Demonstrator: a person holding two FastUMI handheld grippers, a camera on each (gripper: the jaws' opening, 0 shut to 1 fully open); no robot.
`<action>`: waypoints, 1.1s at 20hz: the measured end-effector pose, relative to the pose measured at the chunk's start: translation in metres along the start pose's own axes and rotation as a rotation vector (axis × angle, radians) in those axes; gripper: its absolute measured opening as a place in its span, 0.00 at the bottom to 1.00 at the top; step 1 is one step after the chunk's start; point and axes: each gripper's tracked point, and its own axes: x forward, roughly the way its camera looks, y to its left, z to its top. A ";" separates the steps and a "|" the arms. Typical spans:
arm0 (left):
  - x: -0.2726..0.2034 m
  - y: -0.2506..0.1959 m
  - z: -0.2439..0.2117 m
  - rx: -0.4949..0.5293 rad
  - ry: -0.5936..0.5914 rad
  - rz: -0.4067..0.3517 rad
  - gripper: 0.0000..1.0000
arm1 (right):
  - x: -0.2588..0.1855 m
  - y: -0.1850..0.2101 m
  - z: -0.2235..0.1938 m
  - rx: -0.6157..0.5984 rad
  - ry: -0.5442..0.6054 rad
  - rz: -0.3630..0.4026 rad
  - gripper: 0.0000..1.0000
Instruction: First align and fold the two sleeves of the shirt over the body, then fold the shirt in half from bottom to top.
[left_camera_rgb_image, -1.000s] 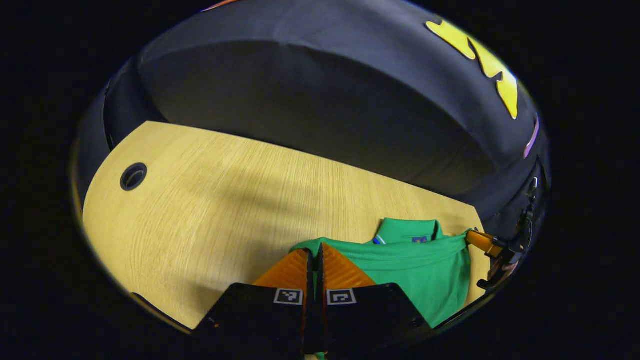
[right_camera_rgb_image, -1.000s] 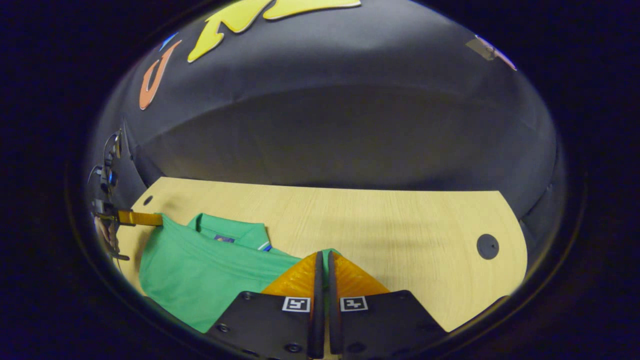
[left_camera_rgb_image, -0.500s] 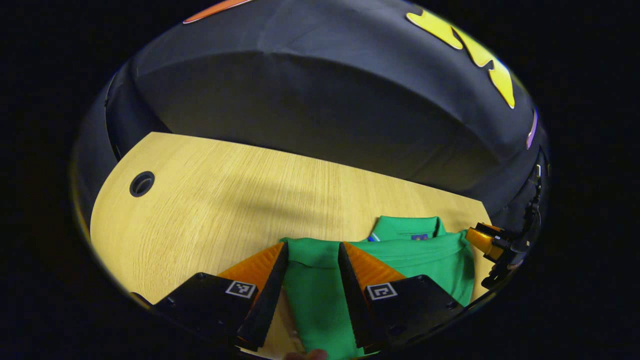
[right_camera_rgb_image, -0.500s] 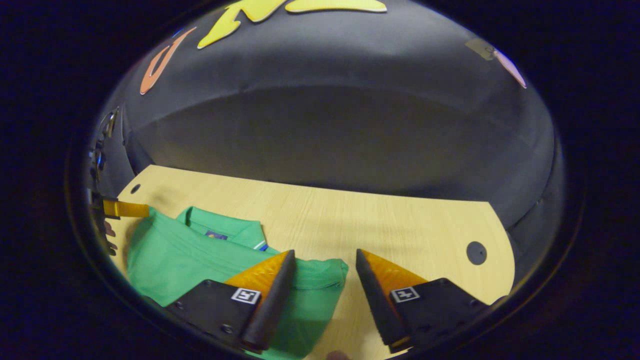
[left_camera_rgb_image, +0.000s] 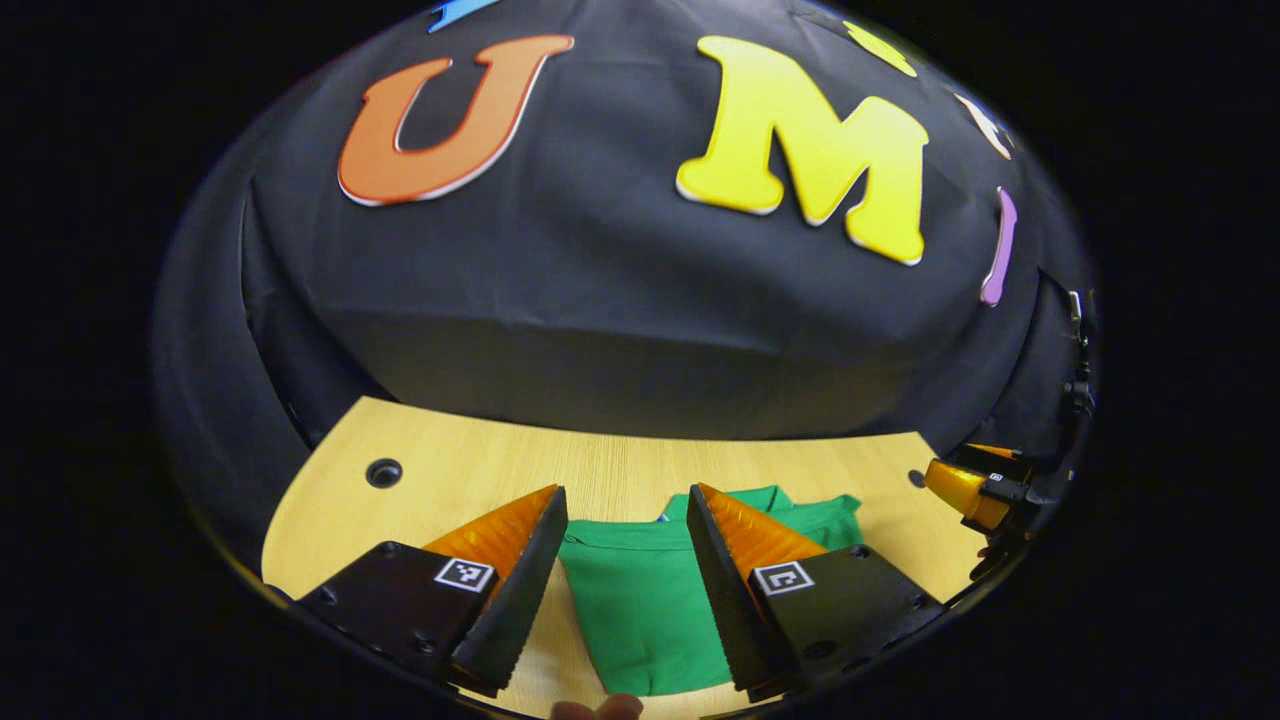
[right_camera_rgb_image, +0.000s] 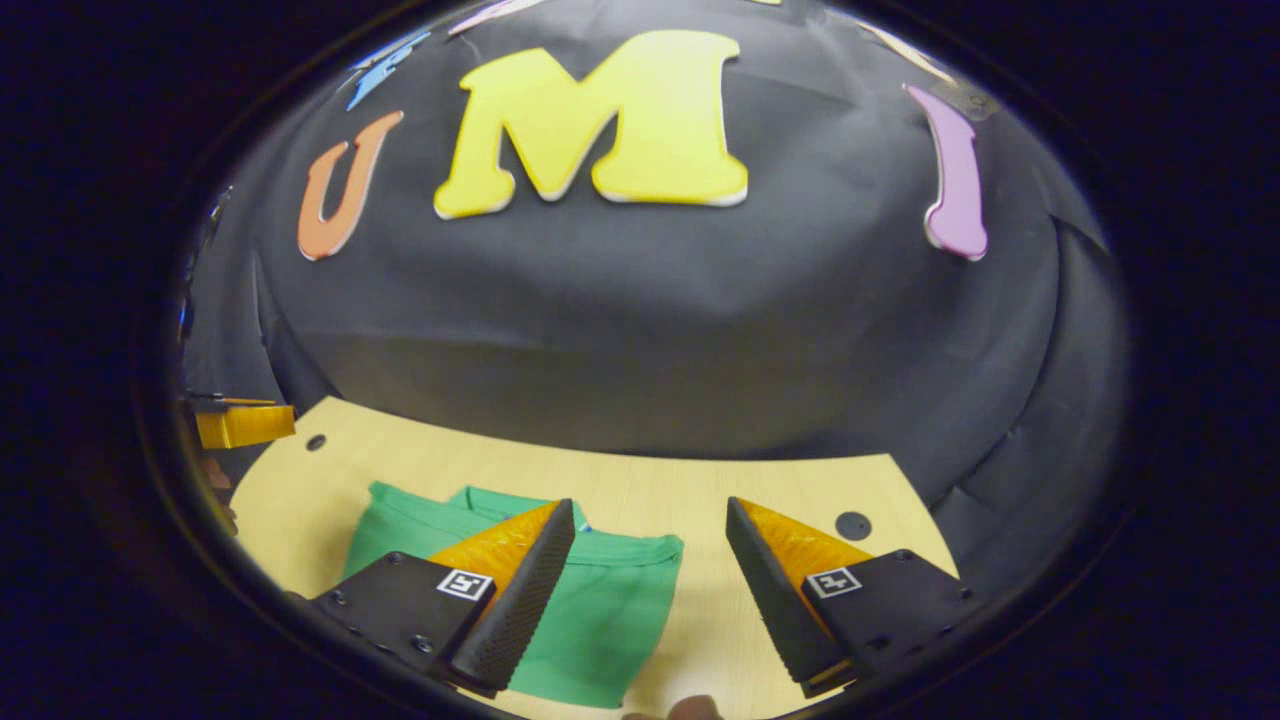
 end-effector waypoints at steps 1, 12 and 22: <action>-0.024 -0.004 0.014 0.001 -0.035 0.003 0.80 | -0.026 0.002 0.019 0.001 -0.044 0.000 0.97; -0.272 -0.045 0.082 0.082 -0.451 0.045 0.98 | -0.284 0.044 0.059 0.026 -0.312 -0.009 0.97; -0.338 -0.062 0.013 0.123 -0.470 0.061 0.98 | -0.366 0.050 0.001 0.029 -0.386 -0.052 0.91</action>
